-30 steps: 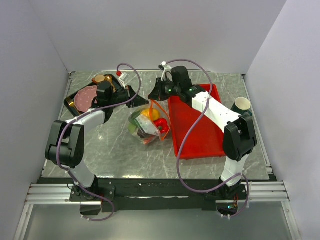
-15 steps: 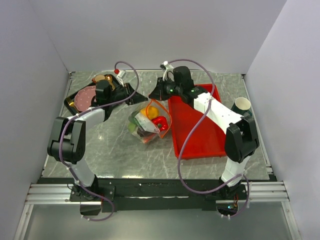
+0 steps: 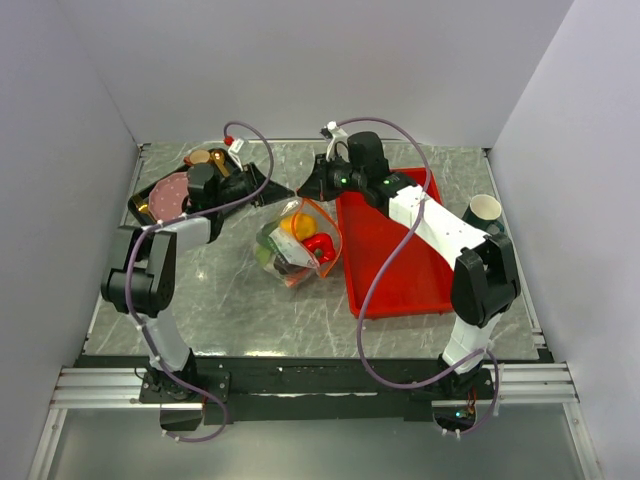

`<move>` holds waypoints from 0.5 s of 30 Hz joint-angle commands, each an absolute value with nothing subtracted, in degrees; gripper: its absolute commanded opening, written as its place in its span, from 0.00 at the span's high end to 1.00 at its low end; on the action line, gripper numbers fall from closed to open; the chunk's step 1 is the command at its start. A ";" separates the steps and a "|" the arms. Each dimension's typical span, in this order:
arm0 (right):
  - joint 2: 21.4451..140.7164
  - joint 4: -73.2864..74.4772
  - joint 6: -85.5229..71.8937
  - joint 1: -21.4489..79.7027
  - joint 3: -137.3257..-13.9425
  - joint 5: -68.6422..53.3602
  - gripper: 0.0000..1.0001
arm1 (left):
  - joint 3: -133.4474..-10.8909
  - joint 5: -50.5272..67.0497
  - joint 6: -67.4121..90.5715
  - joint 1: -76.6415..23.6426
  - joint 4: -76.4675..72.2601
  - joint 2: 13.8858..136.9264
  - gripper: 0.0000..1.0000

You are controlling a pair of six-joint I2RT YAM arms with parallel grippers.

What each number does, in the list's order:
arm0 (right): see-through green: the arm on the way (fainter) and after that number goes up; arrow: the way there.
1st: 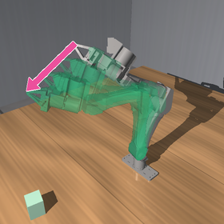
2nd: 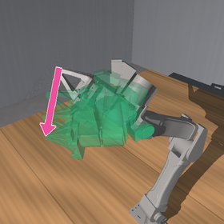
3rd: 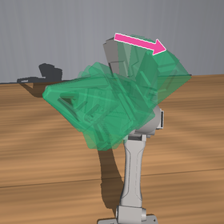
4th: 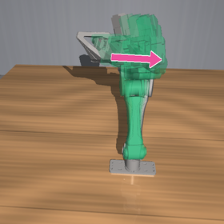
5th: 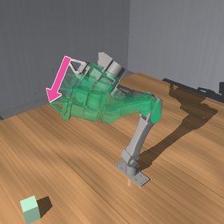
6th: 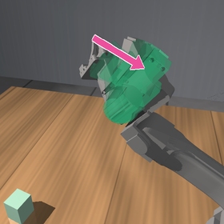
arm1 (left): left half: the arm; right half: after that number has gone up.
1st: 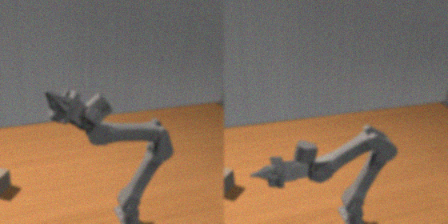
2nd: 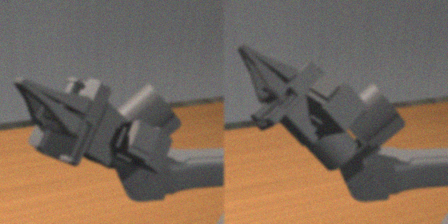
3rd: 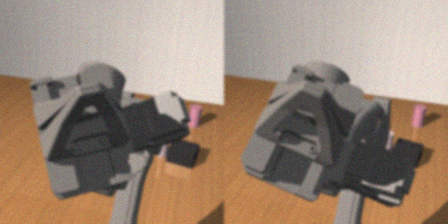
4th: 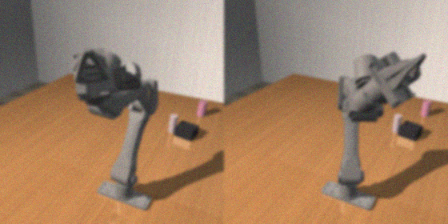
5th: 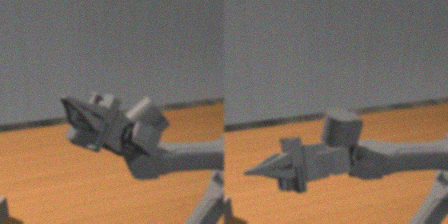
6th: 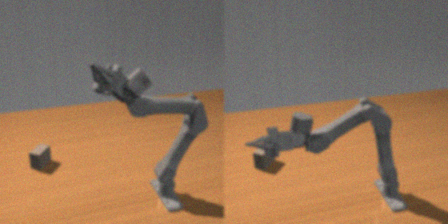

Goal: Place the food in the zip-top bag and seal the zipper
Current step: Zip the zipper food storage bag at the center of the board.

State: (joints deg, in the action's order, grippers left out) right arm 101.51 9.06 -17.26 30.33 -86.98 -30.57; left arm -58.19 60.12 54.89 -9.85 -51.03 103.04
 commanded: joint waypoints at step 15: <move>98.00 7.91 -16.87 30.23 -89.21 -31.91 0.99 | -57.83 63.99 67.50 -10.19 -71.19 107.31 0.64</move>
State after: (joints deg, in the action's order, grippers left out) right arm 101.08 9.52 -17.23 30.33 -87.07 -30.94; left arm -56.38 62.65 64.77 -9.85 -64.97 106.52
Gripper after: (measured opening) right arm 0.077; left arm 0.388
